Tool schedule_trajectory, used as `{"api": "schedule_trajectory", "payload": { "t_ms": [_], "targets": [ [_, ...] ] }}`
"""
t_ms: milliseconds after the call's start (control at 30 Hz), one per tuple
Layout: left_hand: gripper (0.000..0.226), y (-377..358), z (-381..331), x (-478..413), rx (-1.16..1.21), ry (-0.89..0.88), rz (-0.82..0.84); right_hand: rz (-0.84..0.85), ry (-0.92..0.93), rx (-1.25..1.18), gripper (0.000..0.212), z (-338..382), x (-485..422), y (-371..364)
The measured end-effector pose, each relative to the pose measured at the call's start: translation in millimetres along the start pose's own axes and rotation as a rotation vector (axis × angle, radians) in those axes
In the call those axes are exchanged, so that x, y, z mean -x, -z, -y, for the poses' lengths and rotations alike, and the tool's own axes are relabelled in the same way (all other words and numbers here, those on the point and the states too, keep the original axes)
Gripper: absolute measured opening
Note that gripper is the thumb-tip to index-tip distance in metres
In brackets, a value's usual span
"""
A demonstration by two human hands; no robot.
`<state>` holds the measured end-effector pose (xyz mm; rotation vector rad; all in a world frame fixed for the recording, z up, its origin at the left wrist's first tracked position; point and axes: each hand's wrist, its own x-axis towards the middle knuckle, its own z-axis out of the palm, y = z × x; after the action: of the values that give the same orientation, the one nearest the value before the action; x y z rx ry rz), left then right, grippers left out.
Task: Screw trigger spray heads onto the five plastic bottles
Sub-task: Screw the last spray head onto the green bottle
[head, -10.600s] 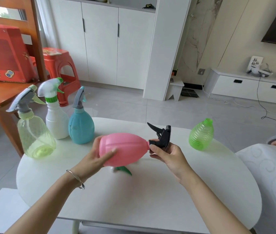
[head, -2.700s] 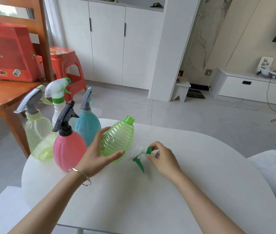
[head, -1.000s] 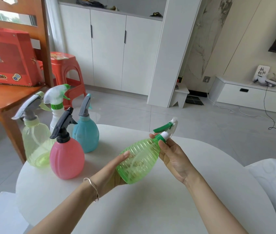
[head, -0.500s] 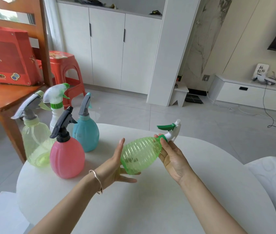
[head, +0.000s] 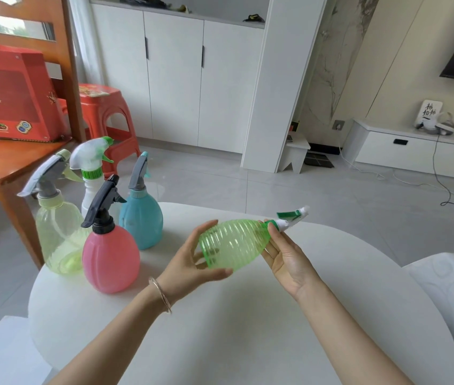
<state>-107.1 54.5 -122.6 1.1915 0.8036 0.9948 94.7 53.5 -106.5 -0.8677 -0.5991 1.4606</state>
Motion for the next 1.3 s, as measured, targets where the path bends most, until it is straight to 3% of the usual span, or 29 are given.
{"api": "schedule_trajectory", "payload": {
  "t_ms": [67,167,333,467,500,567,633,700,833,900,1000,1167,1300],
  "targets": [
    [0.073,-0.4,1.9,-0.3,0.094,0.009,0.044,0.004,0.005,0.002,0.036,-0.2,1.0,-0.7],
    [0.055,2.6,-3.0,-0.3,0.284,0.205,0.110,0.004,-0.007,0.013,0.027,-2.9,2.3,-2.4],
    [0.064,4.0,-5.5,-2.7,0.205,0.091,0.021,-0.001,-0.004,0.010,0.024,-3.3,0.7,-0.3],
    [0.068,5.1,-12.5,0.7,0.332,0.420,0.146,0.031,0.018,0.030,0.028,-4.7,0.8,-1.4],
    [0.065,4.9,-10.2,0.9,0.324,0.434,0.168,0.038,0.020,0.027,0.031,-4.4,0.9,-1.5],
    [0.055,3.7,-5.0,0.1,0.298,0.315,0.148,0.042,0.027,0.005,0.035,-2.2,1.3,-1.0],
    [0.065,2.0,-5.5,1.1,0.252,0.184,0.113,0.052,0.041,-0.023,0.031,-0.5,2.4,-1.0],
    [0.077,1.0,-5.5,2.1,0.221,0.167,0.141,0.058,0.050,-0.043,0.027,-0.7,3.5,-2.9],
    [0.079,1.9,-8.3,3.1,0.238,0.507,0.238,0.074,0.024,-0.084,0.022,-3.2,4.6,-7.2],
    [0.074,2.6,-4.4,4.0,0.189,0.567,0.287,0.119,-0.025,-0.078,0.025,-4.2,5.6,-9.3],
    [0.062,-3.5,0.8,5.7,0.134,0.499,0.294,0.193,-0.094,-0.088,0.023,-4.7,7.2,-13.2],
    [0.080,-10.3,6.4,5.4,-0.121,0.260,0.099,0.097,-0.059,-0.057,0.018,-10.0,7.2,-18.1],
    [0.073,-6.5,4.8,3.4,-0.154,0.327,0.182,0.088,-0.055,0.017,0.026,-9.3,8.3,-19.2]
  ]
}}
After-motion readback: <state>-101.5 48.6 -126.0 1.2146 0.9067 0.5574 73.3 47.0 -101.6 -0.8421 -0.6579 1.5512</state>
